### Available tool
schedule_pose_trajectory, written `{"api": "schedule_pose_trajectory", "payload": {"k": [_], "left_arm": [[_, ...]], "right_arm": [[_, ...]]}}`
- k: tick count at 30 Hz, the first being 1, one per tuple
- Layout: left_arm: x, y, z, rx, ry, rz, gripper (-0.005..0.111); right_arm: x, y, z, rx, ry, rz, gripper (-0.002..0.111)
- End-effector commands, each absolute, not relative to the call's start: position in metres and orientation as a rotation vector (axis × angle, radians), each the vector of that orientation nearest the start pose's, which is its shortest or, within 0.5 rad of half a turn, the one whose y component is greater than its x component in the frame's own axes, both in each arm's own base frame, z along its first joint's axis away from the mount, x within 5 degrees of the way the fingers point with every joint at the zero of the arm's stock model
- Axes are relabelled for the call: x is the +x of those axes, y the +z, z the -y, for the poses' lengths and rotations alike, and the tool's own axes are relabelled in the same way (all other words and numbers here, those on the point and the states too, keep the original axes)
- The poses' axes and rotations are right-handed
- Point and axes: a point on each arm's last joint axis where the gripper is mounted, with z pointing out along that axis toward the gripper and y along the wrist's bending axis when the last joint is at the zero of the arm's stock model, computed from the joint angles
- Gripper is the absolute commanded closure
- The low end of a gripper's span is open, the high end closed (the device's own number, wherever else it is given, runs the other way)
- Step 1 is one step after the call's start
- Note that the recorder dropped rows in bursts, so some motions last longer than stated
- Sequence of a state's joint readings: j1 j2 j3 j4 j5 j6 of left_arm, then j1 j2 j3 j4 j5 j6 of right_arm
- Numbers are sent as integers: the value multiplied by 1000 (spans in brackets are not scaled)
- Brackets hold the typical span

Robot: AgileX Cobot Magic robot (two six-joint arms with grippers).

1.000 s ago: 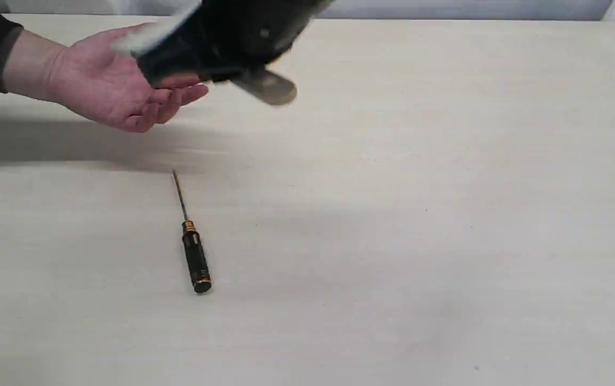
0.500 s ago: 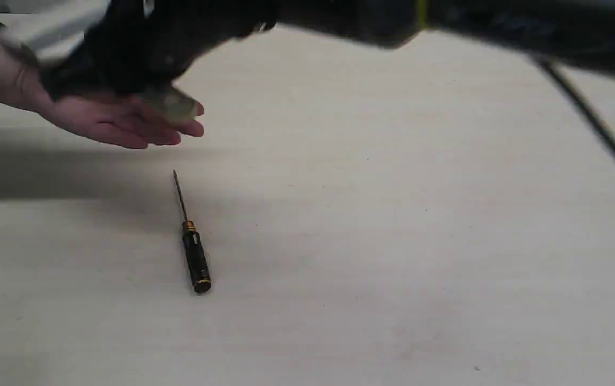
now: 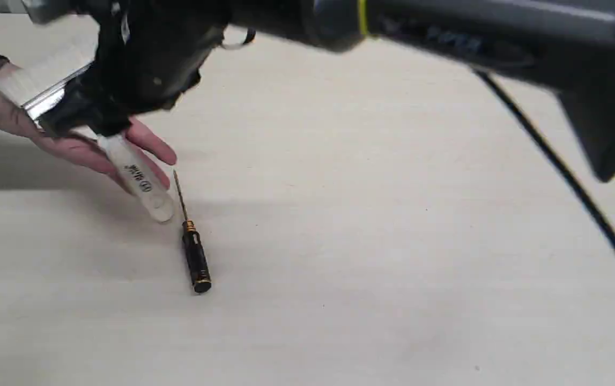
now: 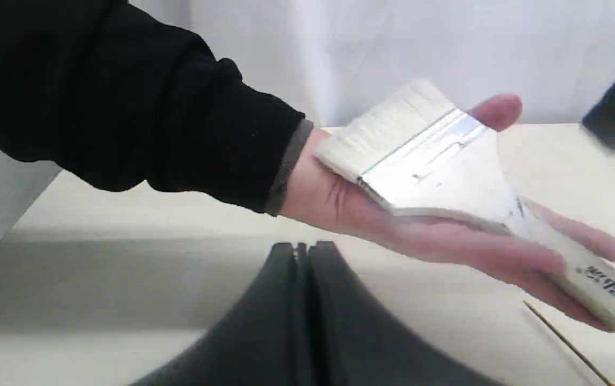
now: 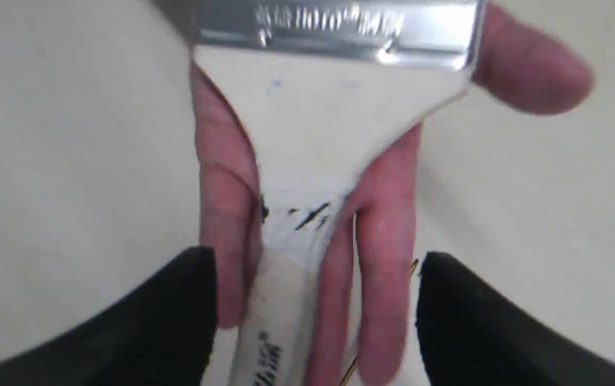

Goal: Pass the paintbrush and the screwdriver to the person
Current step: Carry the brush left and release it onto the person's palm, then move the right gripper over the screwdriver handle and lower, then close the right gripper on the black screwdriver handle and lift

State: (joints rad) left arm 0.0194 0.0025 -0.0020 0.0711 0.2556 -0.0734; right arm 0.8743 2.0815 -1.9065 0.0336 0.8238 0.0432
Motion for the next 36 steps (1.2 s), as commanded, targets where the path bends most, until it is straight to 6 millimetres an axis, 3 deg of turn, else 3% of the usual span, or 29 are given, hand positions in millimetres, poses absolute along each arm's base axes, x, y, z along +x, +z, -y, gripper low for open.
{"api": "schedule_pose_trajectory", "payload": {"k": [1,3,6,10,13,17,22,26,31,34,36], "left_arm": [[55,191,-2,-31,15,-1733,107],[55,191,-2,-31,15,-1733,107],[55,191,-2,-31,15,-1733,107],[55,191,-2,-31,15,-1733,107],[55,191,-2,-31,15,-1733,107],[55,191,-2,-29,18,-1730,107],[55,191,-2,-29,18,-1730,107],[55,191,-2,-29,18,-1730,107],[55,191,-2,-29,18,-1730,107],[55,191,-2,-29,18,-1730,107],[55,191,-2,-29,18,-1730,107]], "right_arm": [[291,341,-352,-923,465,-2344,50],[285,366,-345,-898,480,-2344,50],[277,381,-335,-895,468,-2385,50],[275,377,-334,-916,437,-2438,50],[280,359,-340,-916,415,-2488,50],[289,319,-350,-946,358,-2577,50],[298,247,-366,-992,294,-2749,50],[300,196,-378,-1020,330,-2849,50],[304,139,-381,-1049,228,-2943,50],[306,117,-380,-1067,170,-2975,58],[305,110,-379,-1077,149,-2994,70]]}}
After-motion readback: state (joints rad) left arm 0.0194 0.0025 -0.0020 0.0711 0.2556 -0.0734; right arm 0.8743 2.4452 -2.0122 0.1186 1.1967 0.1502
